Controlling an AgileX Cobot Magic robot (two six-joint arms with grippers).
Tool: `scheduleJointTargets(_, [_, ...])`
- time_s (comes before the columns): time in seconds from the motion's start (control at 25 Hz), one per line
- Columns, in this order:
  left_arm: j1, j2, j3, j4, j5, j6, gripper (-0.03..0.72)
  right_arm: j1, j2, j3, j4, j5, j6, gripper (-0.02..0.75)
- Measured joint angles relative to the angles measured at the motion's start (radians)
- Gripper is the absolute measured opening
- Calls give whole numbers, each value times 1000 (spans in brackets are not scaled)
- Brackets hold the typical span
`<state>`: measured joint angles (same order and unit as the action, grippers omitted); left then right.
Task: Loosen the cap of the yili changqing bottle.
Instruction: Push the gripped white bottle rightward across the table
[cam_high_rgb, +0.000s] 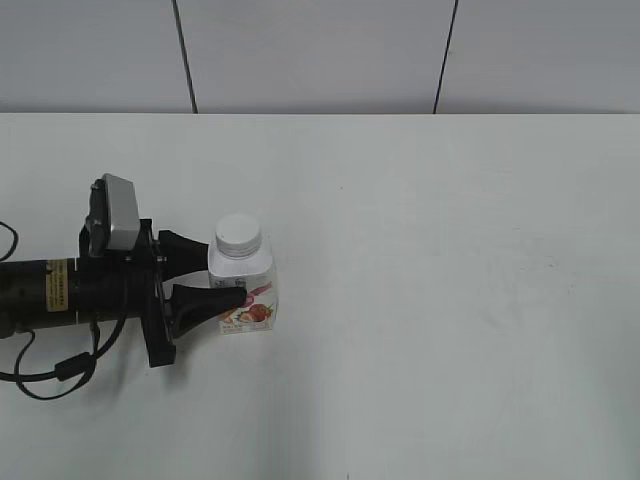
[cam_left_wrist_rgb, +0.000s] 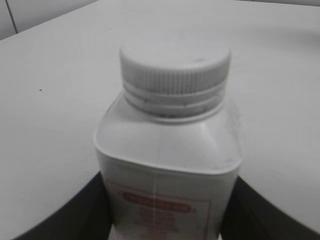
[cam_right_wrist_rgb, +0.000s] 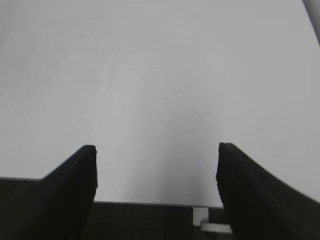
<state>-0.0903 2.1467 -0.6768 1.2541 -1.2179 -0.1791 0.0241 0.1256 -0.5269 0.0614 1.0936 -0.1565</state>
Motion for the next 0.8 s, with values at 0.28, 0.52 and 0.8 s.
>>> scheduleJointTargets(0.28, [0,0,0,12,-1,0,377,0,408,-134,42,14,15,586])
scheduleJointTargets(0.52, [0,0,0,14,-2,0,377,0,801,-319,61,91,21,586])
scheduleJointTargets(0.8, [0,0,0,15,-4,0,376,0,1113,-511,63,116,23,586])
